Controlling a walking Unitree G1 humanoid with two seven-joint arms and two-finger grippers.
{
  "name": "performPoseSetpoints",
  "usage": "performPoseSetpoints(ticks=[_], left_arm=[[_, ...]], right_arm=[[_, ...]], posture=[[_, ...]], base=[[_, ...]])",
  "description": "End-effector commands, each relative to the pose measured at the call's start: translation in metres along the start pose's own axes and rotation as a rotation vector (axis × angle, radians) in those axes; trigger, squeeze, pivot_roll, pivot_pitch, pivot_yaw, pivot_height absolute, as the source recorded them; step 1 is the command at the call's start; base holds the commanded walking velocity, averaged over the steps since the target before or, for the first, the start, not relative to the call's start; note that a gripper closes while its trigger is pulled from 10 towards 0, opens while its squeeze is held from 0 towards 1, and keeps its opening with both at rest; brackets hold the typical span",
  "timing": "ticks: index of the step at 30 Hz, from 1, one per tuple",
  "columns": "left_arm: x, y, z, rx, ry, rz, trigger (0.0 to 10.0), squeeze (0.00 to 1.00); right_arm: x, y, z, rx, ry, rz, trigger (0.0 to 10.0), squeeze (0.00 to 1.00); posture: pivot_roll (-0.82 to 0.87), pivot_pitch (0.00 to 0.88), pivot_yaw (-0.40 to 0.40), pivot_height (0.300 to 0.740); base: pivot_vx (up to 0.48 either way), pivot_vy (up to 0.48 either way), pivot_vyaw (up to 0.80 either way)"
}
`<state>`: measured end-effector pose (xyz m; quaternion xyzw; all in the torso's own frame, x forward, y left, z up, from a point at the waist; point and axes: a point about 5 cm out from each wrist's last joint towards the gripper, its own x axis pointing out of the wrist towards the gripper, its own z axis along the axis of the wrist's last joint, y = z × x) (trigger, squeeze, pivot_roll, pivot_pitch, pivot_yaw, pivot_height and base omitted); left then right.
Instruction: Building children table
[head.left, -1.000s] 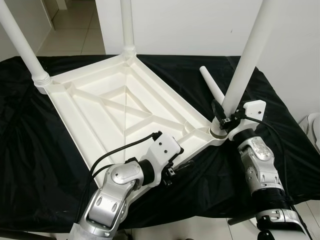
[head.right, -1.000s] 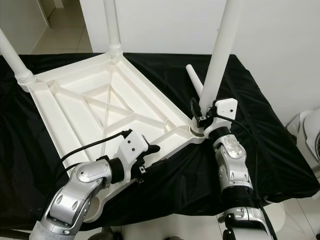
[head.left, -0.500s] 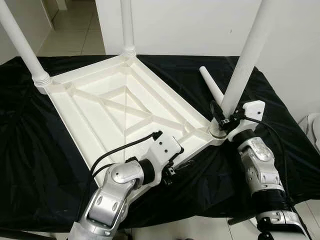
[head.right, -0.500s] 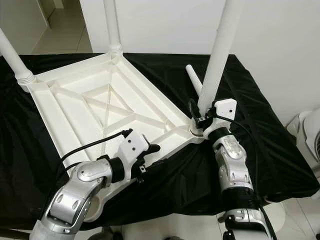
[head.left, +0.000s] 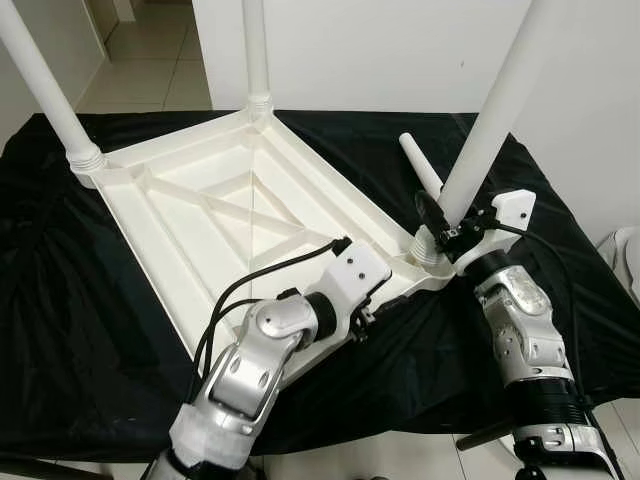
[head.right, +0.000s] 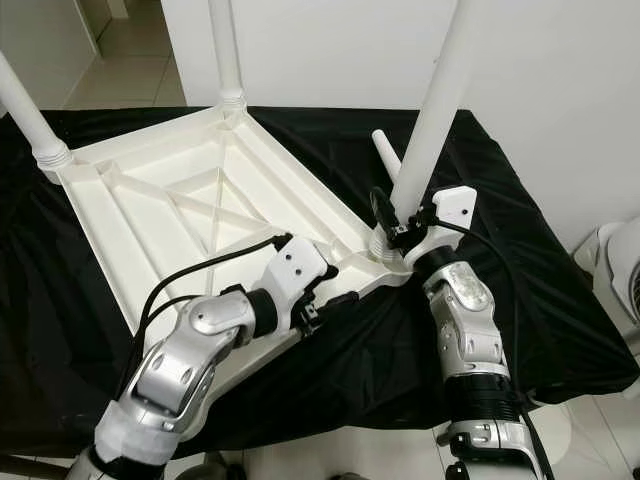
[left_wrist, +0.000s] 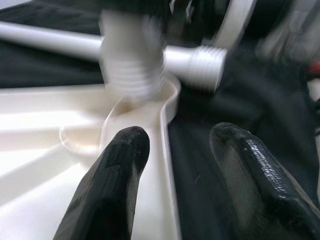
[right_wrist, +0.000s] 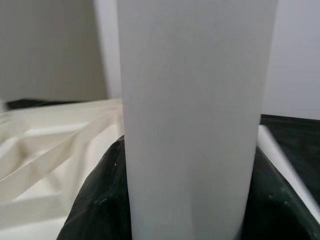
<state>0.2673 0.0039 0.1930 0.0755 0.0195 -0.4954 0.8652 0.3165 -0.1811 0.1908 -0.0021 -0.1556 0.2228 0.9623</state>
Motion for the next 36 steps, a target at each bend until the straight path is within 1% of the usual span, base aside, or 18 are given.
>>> performPoseSetpoints(ticks=[1,4,7,9,10,13,15,18,20,23,24,25,29,30,31,32,34,36], left_arm=[[0.002,0.006,0.012,-0.032,-0.035,0.025,10.0,0.00],[0.002,0.010,0.017,-0.040,-0.047,0.025,10.0,0.00],[0.000,0.026,0.040,-0.064,-0.105,0.017,10.0,0.00],[-0.001,0.033,0.052,-0.066,-0.137,0.004,10.0,0.00],[-0.001,0.033,0.052,-0.066,-0.137,0.004,10.0,0.00],[-0.002,0.038,0.066,-0.087,-0.179,-0.017,10.0,0.00],[-0.003,0.039,0.069,-0.099,-0.190,-0.026,10.0,0.00],[-0.003,0.043,0.075,-0.115,-0.202,-0.036,10.0,0.00],[-0.004,0.043,0.082,-0.118,-0.242,-0.059,10.0,0.00],[-0.005,0.041,0.085,-0.109,-0.263,-0.076,10.0,0.00],[-0.006,0.039,0.088,-0.119,-0.278,-0.098,10.0,0.99],[-0.006,0.038,0.090,-0.151,-0.294,-0.125,10.0,1.00],[-0.007,0.037,0.093,-0.169,-0.307,-0.149,10.0,1.00],[-0.008,0.036,0.097,-0.182,-0.324,-0.173,10.0,1.00],[-0.008,0.036,0.097,-0.182,-0.324,-0.173,10.0,1.00],[-0.010,0.035,0.103,-0.187,-0.345,-0.206,10.0,1.00],[-0.010,0.035,0.105,-0.186,-0.346,-0.220,10.0,1.00],[-0.010,0.034,0.105,-0.153,-0.326,-0.232,10.0,1.00]], right_arm=[[-0.001,0.006,0.001,-0.006,0.017,0.069,10.0,0.00],[-0.002,0.006,0.001,-0.005,0.023,0.085,10.0,0.00],[-0.004,0.007,0.003,-0.013,0.063,0.184,10.0,0.00],[-0.005,0.008,0.004,-0.018,0.087,0.250,10.0,0.00],[-0.005,0.008,0.004,-0.018,0.087,0.250,10.0,0.00],[-0.007,0.008,0.007,-0.024,0.109,0.302,10.0,0.00],[-0.007,0.008,0.008,-0.023,0.114,0.312,10.0,0.00],[-0.010,0.011,0.008,-0.029,0.146,0.375,10.0,0.00],[-0.011,0.012,0.007,-0.036,0.156,0.386,10.0,0.00],[-0.010,0.012,0.006,-0.039,0.158,0.388,10.0,0.00],[-0.010,0.012,0.006,-0.039,0.159,0.389,10.0,0.00],[-0.009,0.012,0.007,-0.039,0.160,0.393,10.0,0.00],[-0.008,0.013,0.007,-0.040,0.159,0.396,10.0,0.00],[-0.007,0.014,0.007,-0.040,0.158,0.406,10.0,0.00],[-0.007,0.014,0.007,-0.040,0.158,0.406,10.0,0.00],[-0.007,0.017,0.006,-0.039,0.161,0.426,10.0,0.00],[-0.006,0.019,0.005,-0.037,0.164,0.432,10.0,0.00],[-0.007,0.021,0.003,-0.039,0.173,0.448,10.0,0.00]], posture=[[0.07,0.055,-0.012,0.740],[0.07,0.051,-0.018,0.740],[0.08,0.037,-0.028,0.740],[0.08,0.026,-0.034,0.740],[0.08,0.026,-0.034,0.740],[0.08,0.008,-0.044,0.740],[0.08,0.008,-0.044,0.740],[0.08,0.000,-0.047,0.740],[0.08,0.000,-0.047,0.740],[0.08,0.000,-0.052,0.740],[0.07,0.000,-0.053,0.740],[0.07,0.000,-0.052,0.740],[0.07,0.000,-0.052,0.740],[0.07,0.000,-0.050,0.740],[0.07,0.000,-0.050,0.740],[0.07,0.000,-0.042,0.740],[0.07,0.000,-0.042,0.740],[0.07,0.000,-0.040,0.740]], base=[[0.000,0.000,0.00],[0.000,0.000,0.00],[0.000,0.000,0.00],[0.000,0.000,0.00],[0.000,0.000,0.00],[0.000,0.000,0.00],[0.000,0.000,0.00],[0.000,0.000,0.00],[0.000,0.000,0.00],[0.000,0.000,0.00],[0.000,0.000,0.00],[0.000,0.000,0.00],[0.000,0.000,0.00],[0.000,0.000,0.00],[0.000,0.000,0.00],[0.000,0.000,0.00],[0.000,0.000,0.00],[0.000,0.000,0.00]])
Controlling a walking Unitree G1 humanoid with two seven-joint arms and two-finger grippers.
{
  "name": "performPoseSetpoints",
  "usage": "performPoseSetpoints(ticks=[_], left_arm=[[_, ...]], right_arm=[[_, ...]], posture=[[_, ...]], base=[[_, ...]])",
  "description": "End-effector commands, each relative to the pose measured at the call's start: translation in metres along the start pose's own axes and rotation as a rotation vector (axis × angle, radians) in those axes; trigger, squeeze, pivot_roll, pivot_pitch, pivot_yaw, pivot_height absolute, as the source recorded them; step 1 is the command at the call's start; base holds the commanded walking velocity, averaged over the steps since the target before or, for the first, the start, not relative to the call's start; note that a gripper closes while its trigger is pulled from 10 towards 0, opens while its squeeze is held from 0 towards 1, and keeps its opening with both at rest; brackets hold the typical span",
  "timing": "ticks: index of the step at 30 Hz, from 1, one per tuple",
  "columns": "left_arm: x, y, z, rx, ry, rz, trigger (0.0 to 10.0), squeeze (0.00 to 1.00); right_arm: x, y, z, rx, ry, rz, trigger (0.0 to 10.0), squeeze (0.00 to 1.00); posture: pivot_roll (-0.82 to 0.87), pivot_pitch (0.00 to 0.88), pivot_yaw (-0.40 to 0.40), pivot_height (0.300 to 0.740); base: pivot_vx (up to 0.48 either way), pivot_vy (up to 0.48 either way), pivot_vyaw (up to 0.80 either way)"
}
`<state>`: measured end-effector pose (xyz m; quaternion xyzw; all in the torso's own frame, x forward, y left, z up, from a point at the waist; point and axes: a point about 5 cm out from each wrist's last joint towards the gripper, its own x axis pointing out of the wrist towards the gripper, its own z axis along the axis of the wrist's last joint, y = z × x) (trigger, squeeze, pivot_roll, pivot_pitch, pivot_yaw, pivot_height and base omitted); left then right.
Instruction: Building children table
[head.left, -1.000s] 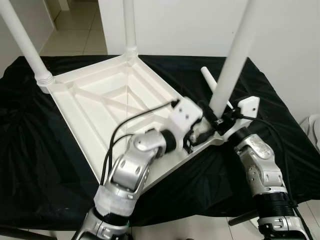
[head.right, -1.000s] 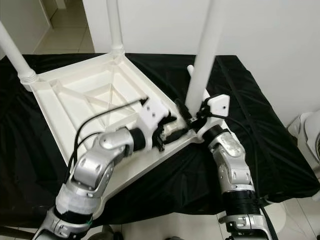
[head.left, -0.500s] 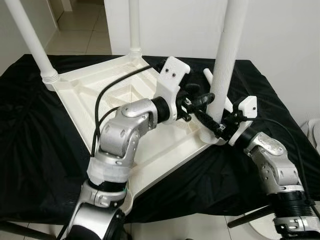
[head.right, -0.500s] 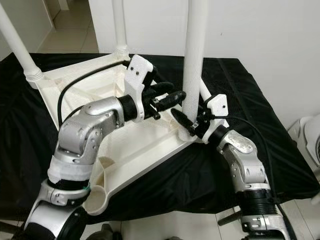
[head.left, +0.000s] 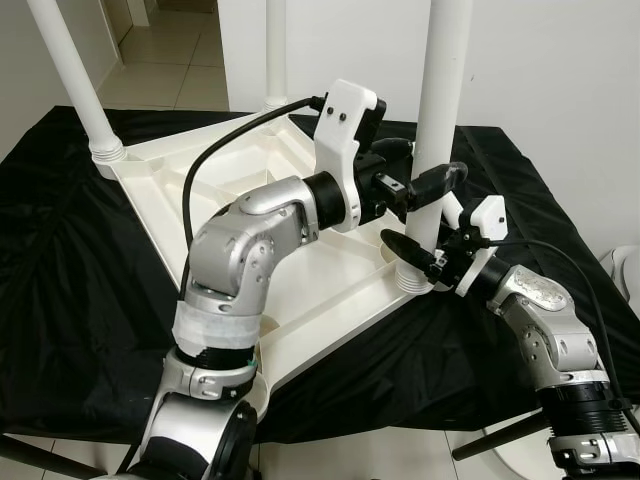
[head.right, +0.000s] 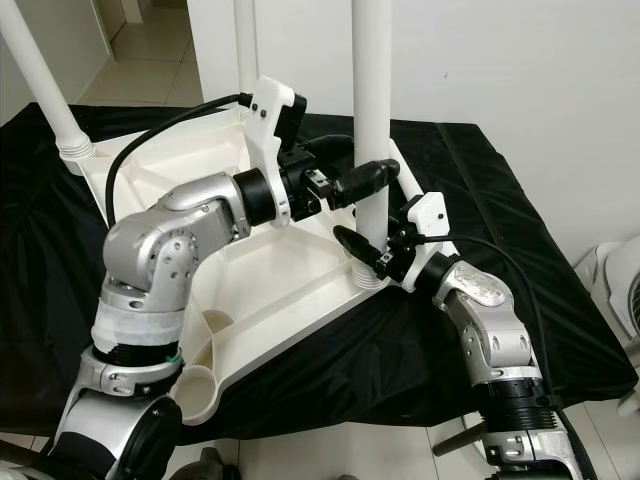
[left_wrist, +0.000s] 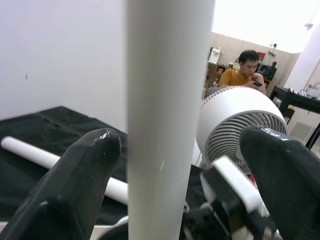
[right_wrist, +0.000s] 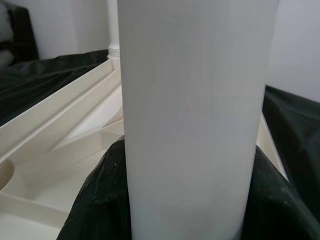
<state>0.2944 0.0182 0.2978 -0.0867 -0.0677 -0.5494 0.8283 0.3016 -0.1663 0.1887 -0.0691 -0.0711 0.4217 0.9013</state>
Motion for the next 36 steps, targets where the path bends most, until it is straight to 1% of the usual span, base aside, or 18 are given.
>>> performPoseSetpoints(ticks=[1,5,6,13,15,17,18,19,23,24,36], left_arm=[[0.003,-0.009,0.003,0.022,0.009,-0.112,10.0,0.71],[0.003,-0.009,0.003,0.024,0.010,-0.111,10.0,0.71],[0.007,-0.008,0.004,0.024,0.013,-0.090,10.0,0.00],[0.011,-0.005,0.005,0.020,0.021,-0.053,10.0,0.00],[0.015,0.000,0.006,0.000,0.023,-0.009,10.0,0.00],[0.016,0.001,0.006,-0.011,0.022,0.002,10.0,0.00],[0.016,0.002,0.007,-0.020,0.016,0.006,0.0,0.00],[0.016,0.005,0.006,-0.039,0.014,0.029,0.0,0.00],[0.016,0.008,0.005,-0.050,0.013,0.049,0.0,0.00],[0.015,0.012,0.004,-0.069,0.014,0.078,0.0,0.00],[0.014,0.020,0.004,-0.059,0.028,0.117,0.0,0.00]], right_arm=[[0.001,0.003,0.000,-0.008,0.006,0.027,10.0,0.00],[0.002,0.005,0.000,-0.006,0.010,0.036,10.0,0.00],[0.003,0.010,-0.002,-0.005,0.019,0.067,10.0,0.00],[0.004,0.012,-0.004,-0.012,0.029,0.086,10.0,0.00],[0.007,0.012,-0.004,-0.012,0.030,0.093,10.0,0.00],[0.008,0.012,-0.003,-0.013,0.029,0.095,10.0,0.00],[0.009,0.012,-0.003,-0.012,0.025,0.095,10.0,0.00],[0.011,0.011,-0.002,-0.012,0.016,0.086,10.0,0.00],[0.013,0.010,-0.001,-0.013,0.006,0.078,10.0,0.00],[0.015,0.007,0.002,-0.012,-0.013,0.060,10.0,0.00],[0.021,0.005,0.003,-0.007,-0.030,0.039,10.0,0.00]], posture=[[0.07,0.000,-0.037,0.740],[0.07,0.000,-0.037,0.740],[0.07,0.000,-0.037,0.740],[0.07,0.000,-0.037,0.740],[0.07,0.000,-0.041,0.740],[0.07,0.000,-0.041,0.740],[0.08,0.000,-0.044,0.740],[0.08,0.000,-0.046,0.740],[0.08,0.000,-0.047,0.740],[0.08,0.000,-0.049,0.740],[0.09,0.000,-0.055,0.740]], base=[[0.000,0.000,0.00],[0.000,0.000,0.00],[0.000,0.000,0.00],[0.000,0.000,0.00],[0.000,0.000,0.00],[0.000,0.000,0.00],[0.000,0.000,0.00],[0.000,0.000,0.00],[0.000,0.000,0.00],[0.000,0.000,0.00],[0.000,0.000,0.00]])
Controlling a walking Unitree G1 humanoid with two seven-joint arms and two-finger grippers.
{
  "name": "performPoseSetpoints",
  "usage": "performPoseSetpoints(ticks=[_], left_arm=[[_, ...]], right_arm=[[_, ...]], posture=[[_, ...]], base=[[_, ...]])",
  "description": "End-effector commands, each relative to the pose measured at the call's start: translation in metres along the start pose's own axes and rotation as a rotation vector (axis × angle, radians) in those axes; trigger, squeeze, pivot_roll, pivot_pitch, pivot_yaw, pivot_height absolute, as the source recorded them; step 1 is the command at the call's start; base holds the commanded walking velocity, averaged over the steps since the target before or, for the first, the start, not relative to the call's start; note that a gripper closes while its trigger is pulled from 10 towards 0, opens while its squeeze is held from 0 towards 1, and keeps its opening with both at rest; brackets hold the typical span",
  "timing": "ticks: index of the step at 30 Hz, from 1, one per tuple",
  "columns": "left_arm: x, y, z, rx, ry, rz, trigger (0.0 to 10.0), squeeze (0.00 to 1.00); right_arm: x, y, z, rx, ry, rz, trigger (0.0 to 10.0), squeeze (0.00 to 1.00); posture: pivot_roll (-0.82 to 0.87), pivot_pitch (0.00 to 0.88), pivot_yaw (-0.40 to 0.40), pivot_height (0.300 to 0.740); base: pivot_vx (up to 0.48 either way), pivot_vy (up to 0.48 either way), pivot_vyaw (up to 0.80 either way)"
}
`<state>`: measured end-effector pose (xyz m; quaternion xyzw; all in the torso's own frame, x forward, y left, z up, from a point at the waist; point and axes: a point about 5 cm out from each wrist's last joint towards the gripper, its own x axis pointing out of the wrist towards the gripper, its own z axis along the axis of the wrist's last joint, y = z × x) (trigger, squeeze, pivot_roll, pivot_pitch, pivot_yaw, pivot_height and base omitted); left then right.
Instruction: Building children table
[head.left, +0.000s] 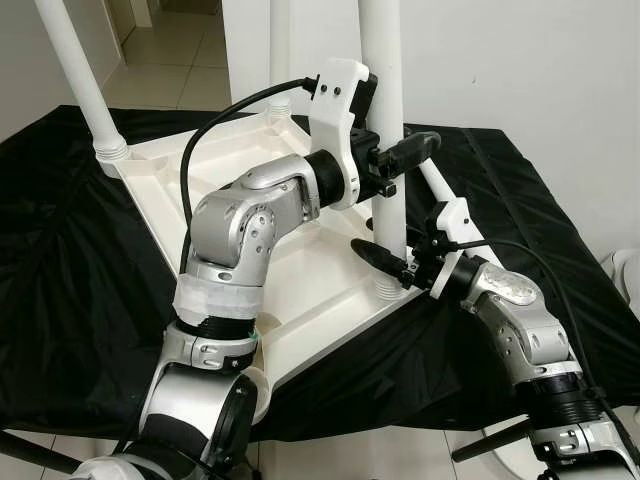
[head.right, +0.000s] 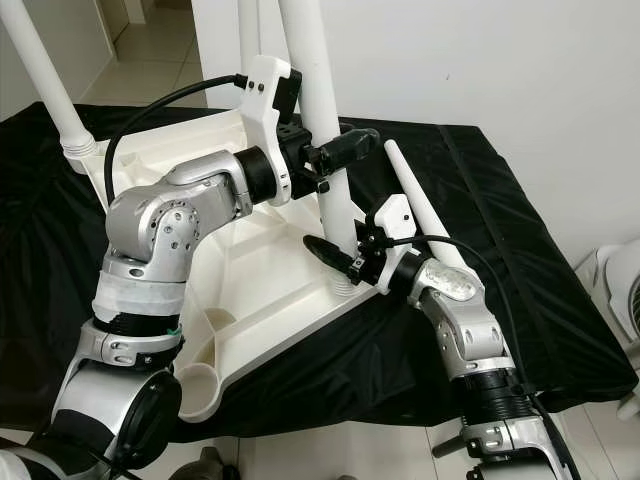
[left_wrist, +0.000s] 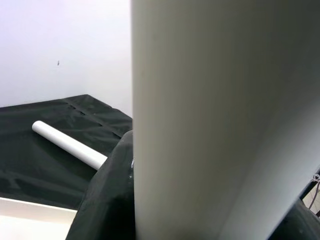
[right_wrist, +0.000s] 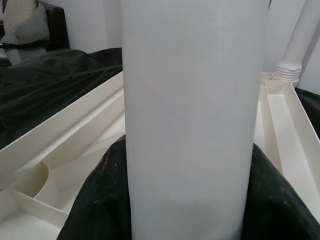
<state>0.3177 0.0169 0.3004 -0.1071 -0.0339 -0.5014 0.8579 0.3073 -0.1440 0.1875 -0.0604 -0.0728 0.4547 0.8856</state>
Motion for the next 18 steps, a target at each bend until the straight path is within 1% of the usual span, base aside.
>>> performPoseSetpoints(ticks=[1,2,3,4,7,8,9,11,17,18], left_arm=[[0.003,0.000,0.003,0.007,0.002,0.007,0.0,0.00],[0.003,0.002,0.003,0.028,0.020,0.034,10.0,0.00],[0.003,0.002,0.003,0.028,0.020,0.034,10.0,0.00],[0.003,0.004,0.004,0.042,0.031,0.053,10.0,0.00],[0.004,0.007,0.005,0.055,0.030,0.084,10.0,0.00],[0.005,0.008,0.008,0.081,0.032,0.117,10.0,0.00],[0.005,0.008,0.008,0.081,0.032,0.117,10.0,0.00],[0.007,0.010,0.014,0.130,0.031,0.183,10.0,0.00],[0.009,0.009,0.019,0.156,0.030,0.218,10.0,0.00],[0.011,0.010,0.025,0.193,0.018,0.264,10.0,0.00]], right_arm=[[0.000,-0.006,0.004,-0.026,-0.013,-0.037,10.0,0.00],[0.001,-0.007,0.004,-0.020,-0.009,-0.050,10.0,0.00],[0.001,-0.007,0.004,-0.020,-0.009,-0.050,10.0,0.00],[0.002,-0.008,0.004,-0.009,-0.008,-0.058,10.0,0.58],[0.003,-0.010,0.005,-0.009,-0.011,-0.077,10.0,0.58],[0.004,-0.012,0.007,-0.001,-0.023,-0.103,10.0,1.00],[0.004,-0.012,0.007,-0.001,-0.023,-0.103,10.0,1.00],[0.009,-0.016,0.009,-0.017,-0.023,-0.167,10.0,1.00],[0.014,-0.017,0.009,-0.029,-0.012,-0.210,10.0,1.00],[0.021,-0.015,0.007,-0.045,0.010,-0.257,10.0,1.00]], posture=[[0.09,0.000,-0.055,0.740],[0.09,0.000,-0.055,0.740],[0.09,0.000,-0.055,0.740],[0.09,0.000,-0.055,0.740],[0.09,0.000,-0.057,0.740],[0.09,0.000,-0.060,0.740],[0.09,0.000,-0.060,0.740],[0.09,0.000,-0.062,0.740],[0.09,0.000,-0.064,0.740],[0.10,0.000,-0.066,0.740]], base=[[0.000,0.000,0.00],[0.000,0.000,0.00],[0.000,0.000,0.00],[0.000,0.000,0.00],[0.000,0.000,0.00],[0.000,0.000,0.00],[0.000,0.000,0.00],[0.000,0.000,0.00],[0.000,0.000,0.00],[0.000,0.000,0.00]])
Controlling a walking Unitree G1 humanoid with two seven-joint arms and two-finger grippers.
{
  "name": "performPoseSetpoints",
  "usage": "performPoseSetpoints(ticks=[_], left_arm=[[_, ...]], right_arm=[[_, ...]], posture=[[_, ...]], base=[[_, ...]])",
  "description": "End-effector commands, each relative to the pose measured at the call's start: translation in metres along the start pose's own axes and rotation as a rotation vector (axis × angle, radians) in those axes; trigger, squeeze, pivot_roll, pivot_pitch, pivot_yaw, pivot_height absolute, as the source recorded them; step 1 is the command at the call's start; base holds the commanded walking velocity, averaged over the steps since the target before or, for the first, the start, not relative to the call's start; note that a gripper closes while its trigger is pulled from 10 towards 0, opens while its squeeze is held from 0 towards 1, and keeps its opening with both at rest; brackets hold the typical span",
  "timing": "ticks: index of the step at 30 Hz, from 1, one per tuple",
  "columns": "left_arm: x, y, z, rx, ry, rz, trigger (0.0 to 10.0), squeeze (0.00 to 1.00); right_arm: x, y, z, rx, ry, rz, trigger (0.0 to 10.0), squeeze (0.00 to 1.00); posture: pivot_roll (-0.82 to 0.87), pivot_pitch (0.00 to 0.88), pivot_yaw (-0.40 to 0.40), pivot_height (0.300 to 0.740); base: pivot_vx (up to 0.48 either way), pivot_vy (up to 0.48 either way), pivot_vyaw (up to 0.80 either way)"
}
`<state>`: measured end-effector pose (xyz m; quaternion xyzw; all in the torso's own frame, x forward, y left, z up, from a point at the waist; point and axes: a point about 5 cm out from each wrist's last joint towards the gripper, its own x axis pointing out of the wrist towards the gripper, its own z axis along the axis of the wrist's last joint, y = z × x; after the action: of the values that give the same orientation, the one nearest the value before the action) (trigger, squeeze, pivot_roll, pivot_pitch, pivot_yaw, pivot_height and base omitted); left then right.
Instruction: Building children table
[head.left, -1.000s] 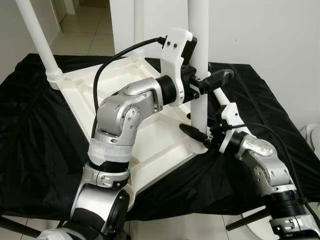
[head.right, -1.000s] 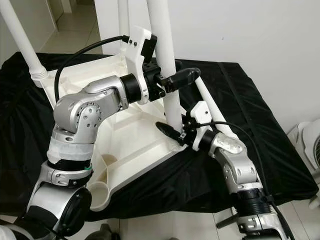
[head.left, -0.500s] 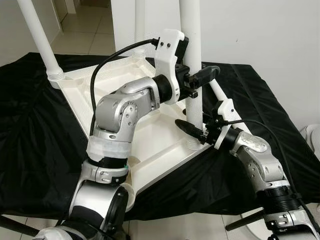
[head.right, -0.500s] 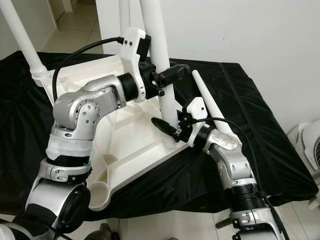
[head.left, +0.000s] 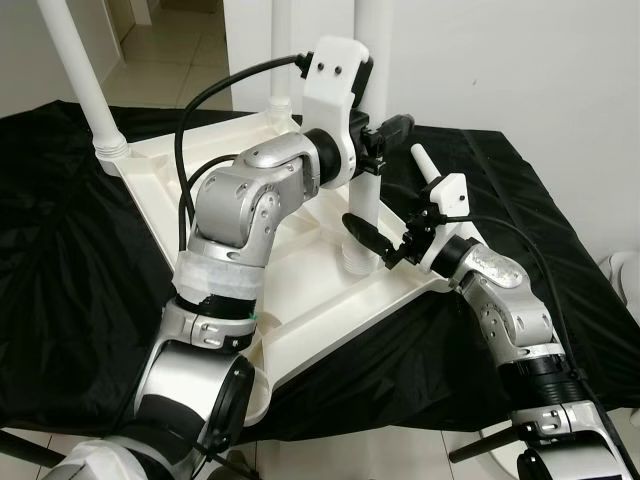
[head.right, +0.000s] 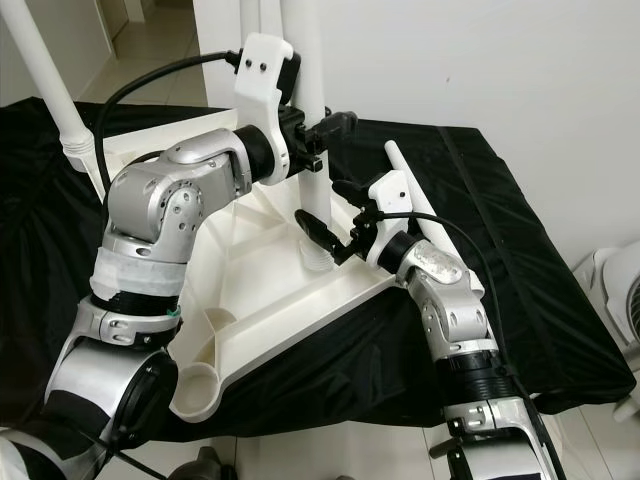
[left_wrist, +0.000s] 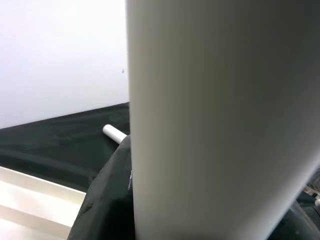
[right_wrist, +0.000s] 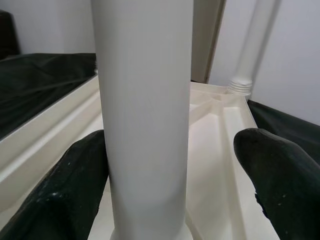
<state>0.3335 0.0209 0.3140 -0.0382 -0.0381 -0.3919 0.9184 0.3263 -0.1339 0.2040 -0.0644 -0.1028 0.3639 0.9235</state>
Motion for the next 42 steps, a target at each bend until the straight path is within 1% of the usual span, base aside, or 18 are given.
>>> performPoseSetpoints(ticks=[1,3,4,5,6,8,11,14,15,17,23,30,35,36,37,40,41,42], left_arm=[[0.003,-0.003,0.011,0.045,-0.029,0.023,10.0,0.00],[0.007,-0.003,0.022,0.085,-0.053,0.095,10.0,0.00],[0.008,-0.004,0.026,0.104,-0.065,0.121,10.0,0.00],[0.008,-0.004,0.026,0.104,-0.065,0.121,10.0,0.00],[0.009,-0.006,0.028,0.115,-0.072,0.138,10.0,0.00],[0.010,-0.007,0.030,0.125,-0.077,0.152,10.0,0.00],[0.012,-0.012,0.034,0.105,-0.096,0.176,10.0,0.00],[0.012,-0.012,0.035,0.101,-0.099,0.179,10.0,0.00],[0.013,-0.012,0.035,0.096,-0.101,0.186,10.0,0.00],[0.013,-0.012,0.036,0.089,-0.101,0.196,10.0,0.00],[0.015,-0.018,0.037,0.078,-0.104,0.205,10.0,0.00],[0.015,-0.020,0.037,0.074,-0.105,0.206,10.0,0.00],[0.016,-0.011,0.031,0.063,-0.101,0.203,10.0,0.00],[0.016,-0.010,0.031,0.060,-0.102,0.202,10.0,0.00],[0.017,-0.010,0.031,0.059,-0.102,0.201,10.0,0.00],[0.017,-0.011,0.031,0.057,-0.103,0.201,10.0,0.00],[0.017,-0.011,0.031,0.056,-0.104,0.202,10.0,0.00],[0.017,-0.011,0.031,0.056,-0.104,0.202,10.0,0.00]], right_arm=[[0.001,-0.003,-0.007,-0.008,0.044,-0.057,10.0,1.00],[0.014,0.005,-0.008,-0.023,0.062,-0.128,10.0,1.00],[0.019,0.009,-0.009,-0.032,0.070,-0.151,10.0,0.87],[0.019,0.009,-0.009,-0.032,0.070,-0.151,10.0,0.87],[0.024,0.012,-0.009,-0.038,0.076,-0.171,10.0,0.00],[0.028,0.015,-0.010,-0.040,0.086,-0.195,10.0,0.00],[0.043,0.019,-0.015,-0.030,0.128,-0.311,10.0,0.00],[0.047,0.020,-0.016,-0.039,0.138,-0.339,10.0,0.00],[0.052,0.022,-0.016,-0.052,0.143,-0.367,10.0,0.00],[0.061,0.026,-0.013,-0.078,0.141,-0.402,10.0,0.00],[0.073,0.027,-0.001,-0.068,0.096,-0.500,10.0,0.00],[0.077,0.032,0.005,-0.082,0.058,-0.507,10.0,0.00],[0.077,0.033,0.008,-0.102,0.043,-0.503,10.0,0.00],[0.076,0.033,0.008,-0.105,0.038,-0.502,8.5,0.00],[0.076,0.033,0.008,-0.107,0.035,-0.501,5.1,0.00],[0.076,0.033,0.008,-0.111,0.032,-0.502,5.1,0.00],[0.076,0.033,0.008,-0.115,0.032,-0.502,3.6,0.00],[0.076,0.033,0.008,-0.115,0.032,-0.502,3.6,0.00]], posture=[[0.10,0.000,-0.066,0.740],[0.10,0.000,-0.063,0.740],[0.10,0.000,-0.063,0.740],[0.10,0.000,-0.063,0.740],[0.10,0.000,-0.063,0.740],[0.10,0.000,-0.063,0.740],[0.11,0.000,-0.067,0.740],[0.11,0.000,-0.065,0.740],[0.12,0.000,-0.062,0.740],[0.12,0.000,-0.062,0.740],[0.12,0.000,-0.063,0.740],[0.12,0.000,-0.066,0.740],[0.11,0.000,-0.067,0.740],[0.11,0.000,-0.067,0.740],[0.10,0.000,-0.068,0.740],[0.10,0.000,-0.069,0.740],[0.10,0.000,-0.071,0.740],[0.10,0.000,-0.071,0.740]], base=[[0.000,0.000,0.00],[0.000,0.000,0.00],[0.000,0.000,0.00],[0.000,0.000,0.00],[0.000,0.000,0.00],[0.000,0.000,0.00],[0.000,0.000,0.00],[0.000,0.000,0.00],[0.000,0.000,0.00],[0.000,0.000,0.00],[0.000,0.000,0.00],[0.000,0.000,0.00],[0.000,0.000,0.00],[0.000,0.000,0.00],[0.000,0.000,0.00],[0.000,0.000,0.00],[0.000,0.000,0.00],[0.000,0.000,0.00]])
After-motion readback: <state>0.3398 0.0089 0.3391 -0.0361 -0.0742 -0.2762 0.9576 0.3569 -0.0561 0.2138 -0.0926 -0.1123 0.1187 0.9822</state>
